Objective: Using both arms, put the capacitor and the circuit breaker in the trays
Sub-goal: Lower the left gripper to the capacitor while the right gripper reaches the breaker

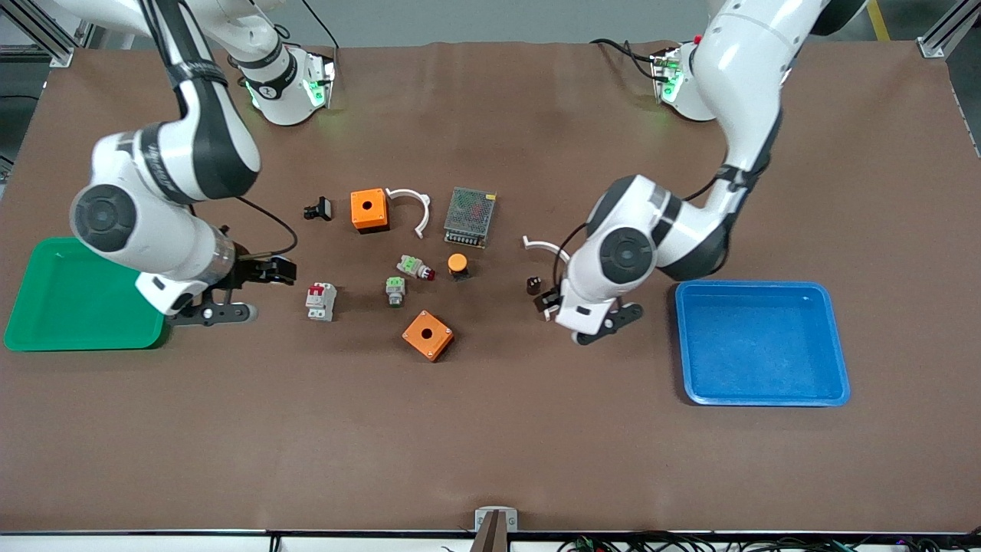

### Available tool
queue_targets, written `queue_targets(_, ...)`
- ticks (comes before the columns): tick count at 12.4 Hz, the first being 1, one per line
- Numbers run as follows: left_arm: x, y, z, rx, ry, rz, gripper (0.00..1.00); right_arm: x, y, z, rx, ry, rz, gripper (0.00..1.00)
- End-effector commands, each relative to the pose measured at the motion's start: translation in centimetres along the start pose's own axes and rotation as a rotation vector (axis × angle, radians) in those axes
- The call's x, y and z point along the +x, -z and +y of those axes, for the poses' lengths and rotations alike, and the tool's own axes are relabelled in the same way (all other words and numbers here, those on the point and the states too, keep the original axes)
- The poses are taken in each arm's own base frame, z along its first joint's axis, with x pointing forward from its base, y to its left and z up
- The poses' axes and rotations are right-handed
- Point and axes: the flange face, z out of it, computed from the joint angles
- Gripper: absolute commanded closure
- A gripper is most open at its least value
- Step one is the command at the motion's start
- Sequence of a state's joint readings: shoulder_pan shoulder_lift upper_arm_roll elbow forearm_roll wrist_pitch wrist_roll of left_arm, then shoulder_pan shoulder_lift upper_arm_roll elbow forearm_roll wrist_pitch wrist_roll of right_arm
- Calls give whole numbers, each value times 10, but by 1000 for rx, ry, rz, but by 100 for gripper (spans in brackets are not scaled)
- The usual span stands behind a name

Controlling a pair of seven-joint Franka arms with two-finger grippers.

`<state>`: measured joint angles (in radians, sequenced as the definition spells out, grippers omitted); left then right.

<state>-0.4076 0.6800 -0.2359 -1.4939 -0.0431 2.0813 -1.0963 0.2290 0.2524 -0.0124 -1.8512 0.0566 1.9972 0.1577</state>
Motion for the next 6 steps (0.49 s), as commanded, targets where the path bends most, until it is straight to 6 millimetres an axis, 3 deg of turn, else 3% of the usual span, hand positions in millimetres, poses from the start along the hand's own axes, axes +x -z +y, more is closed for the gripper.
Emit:
queue_targets(1, -17, -35, 15, -6, 89, -14, 17, -7, -42, -4, 6, -35, 1, 0)
queue_targets(4, -32, -70, 6, 36, 103, -32, 26, 1, -81, -2, -2, -51, -24, 0)
queue_targets(6, -34, -82, 0, 58, 105, -40, 30, 4, -102, -5, -7, -94, -41, 0)
